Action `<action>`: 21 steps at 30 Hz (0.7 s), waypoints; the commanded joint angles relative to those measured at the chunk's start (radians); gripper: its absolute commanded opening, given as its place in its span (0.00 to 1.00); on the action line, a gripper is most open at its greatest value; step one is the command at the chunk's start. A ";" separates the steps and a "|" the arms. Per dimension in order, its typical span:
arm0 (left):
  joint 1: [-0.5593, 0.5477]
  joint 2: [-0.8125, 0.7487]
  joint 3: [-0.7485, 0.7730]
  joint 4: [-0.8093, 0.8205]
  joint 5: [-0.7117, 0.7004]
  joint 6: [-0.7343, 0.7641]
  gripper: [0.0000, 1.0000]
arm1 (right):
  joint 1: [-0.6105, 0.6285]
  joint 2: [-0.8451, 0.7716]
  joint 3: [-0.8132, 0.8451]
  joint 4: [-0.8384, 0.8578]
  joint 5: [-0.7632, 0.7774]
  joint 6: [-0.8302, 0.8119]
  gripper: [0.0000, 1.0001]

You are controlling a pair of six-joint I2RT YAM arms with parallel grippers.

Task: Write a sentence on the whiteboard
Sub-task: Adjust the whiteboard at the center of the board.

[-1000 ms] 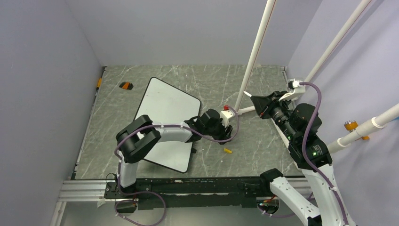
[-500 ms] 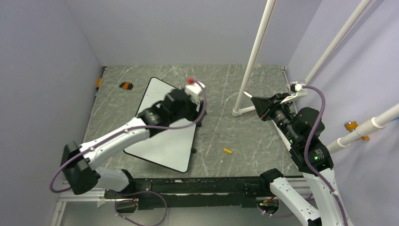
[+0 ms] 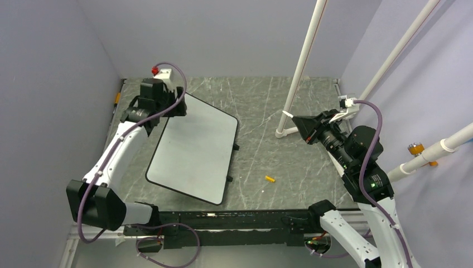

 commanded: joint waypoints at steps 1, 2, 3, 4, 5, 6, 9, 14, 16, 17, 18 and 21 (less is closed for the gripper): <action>0.087 0.055 0.082 0.003 0.123 -0.005 0.78 | -0.002 -0.005 -0.003 0.032 -0.034 -0.002 0.00; 0.105 0.071 0.092 0.003 0.141 -0.006 0.78 | -0.002 -0.006 -0.003 0.030 -0.036 -0.001 0.00; 0.127 0.090 0.099 0.006 0.178 -0.010 0.78 | -0.003 -0.006 -0.003 0.032 -0.038 -0.001 0.00; 0.151 0.109 0.105 0.011 0.225 -0.018 0.78 | -0.002 -0.007 -0.005 0.032 -0.040 -0.001 0.00; 0.180 0.129 0.112 0.019 0.293 -0.031 0.78 | -0.002 -0.006 -0.004 0.030 -0.040 -0.002 0.00; 0.206 0.149 0.117 0.031 0.360 -0.040 0.78 | -0.002 -0.006 -0.002 0.030 -0.043 -0.003 0.00; 0.240 0.198 0.142 0.044 0.455 -0.044 0.78 | -0.002 -0.006 0.003 0.022 -0.047 -0.009 0.00; 0.244 0.280 0.189 0.025 0.504 -0.035 0.77 | -0.003 -0.012 0.007 0.011 -0.034 -0.020 0.00; 0.244 0.310 0.195 0.038 0.551 -0.043 0.76 | -0.002 -0.017 0.010 0.002 -0.019 -0.030 0.00; 0.241 0.317 0.195 0.048 0.563 -0.047 0.76 | -0.002 -0.017 0.012 -0.006 -0.013 -0.035 0.00; 0.239 0.325 0.197 0.056 0.567 -0.048 0.75 | -0.002 -0.020 0.013 -0.008 -0.008 -0.038 0.00; 0.222 0.361 0.228 0.046 0.583 -0.034 0.75 | -0.002 -0.023 0.017 -0.020 -0.004 -0.046 0.00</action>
